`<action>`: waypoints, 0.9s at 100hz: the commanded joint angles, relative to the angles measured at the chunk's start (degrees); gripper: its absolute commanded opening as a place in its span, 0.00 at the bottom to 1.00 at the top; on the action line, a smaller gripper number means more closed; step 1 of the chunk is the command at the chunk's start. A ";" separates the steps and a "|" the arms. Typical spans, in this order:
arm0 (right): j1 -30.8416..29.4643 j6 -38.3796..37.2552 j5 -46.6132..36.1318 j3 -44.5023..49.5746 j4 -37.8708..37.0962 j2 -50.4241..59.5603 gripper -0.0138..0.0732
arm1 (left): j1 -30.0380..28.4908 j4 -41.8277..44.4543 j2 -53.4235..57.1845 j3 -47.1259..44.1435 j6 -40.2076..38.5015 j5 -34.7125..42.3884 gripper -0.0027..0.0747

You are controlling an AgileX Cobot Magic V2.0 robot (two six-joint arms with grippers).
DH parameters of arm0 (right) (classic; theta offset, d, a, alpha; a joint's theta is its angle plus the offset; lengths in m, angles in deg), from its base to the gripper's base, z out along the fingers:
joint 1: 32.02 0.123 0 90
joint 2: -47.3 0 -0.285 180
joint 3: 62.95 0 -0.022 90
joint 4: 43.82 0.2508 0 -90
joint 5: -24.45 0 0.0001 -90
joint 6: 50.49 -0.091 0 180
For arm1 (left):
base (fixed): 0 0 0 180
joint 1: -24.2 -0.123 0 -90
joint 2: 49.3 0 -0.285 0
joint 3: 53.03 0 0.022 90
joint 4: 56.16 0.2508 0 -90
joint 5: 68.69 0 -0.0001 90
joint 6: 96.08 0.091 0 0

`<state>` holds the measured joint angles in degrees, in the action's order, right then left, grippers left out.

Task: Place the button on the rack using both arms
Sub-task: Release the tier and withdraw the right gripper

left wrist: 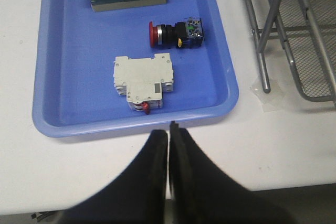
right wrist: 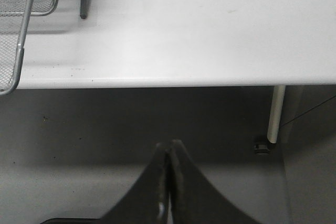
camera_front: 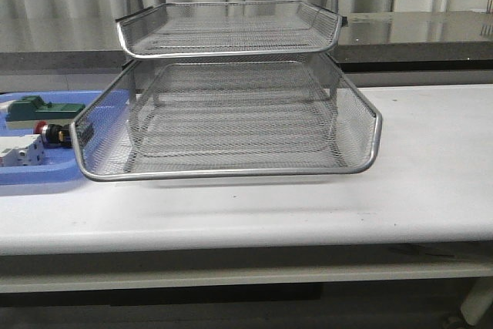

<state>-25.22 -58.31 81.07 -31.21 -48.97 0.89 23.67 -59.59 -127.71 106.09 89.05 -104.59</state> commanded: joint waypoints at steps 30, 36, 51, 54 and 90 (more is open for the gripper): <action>-0.23 0.03 -3.53 -1.89 -1.06 0.12 0.08 | 0.10 -0.21 -8.24 12.04 2.36 -5.69 0.05; -0.23 0.03 -3.53 -1.89 -1.06 0.12 0.08 | 0.10 -0.21 -8.64 12.76 3.18 -6.86 0.08; -0.23 0.03 -3.53 -1.89 -1.06 0.12 0.08 | 0.10 -0.21 -8.77 13.70 6.78 -11.19 0.34; -0.23 0.03 -3.53 -1.89 -1.06 0.12 0.08 | 0.10 -0.21 -8.77 13.70 7.31 -11.64 0.40; -0.23 0.03 -3.53 -1.89 -1.06 0.12 0.08 | 0.10 -0.21 -8.77 13.70 7.52 -12.32 0.82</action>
<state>-25.22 -58.31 81.07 -31.21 -48.97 0.89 23.67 -59.50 -137.97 117.87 96.50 -119.04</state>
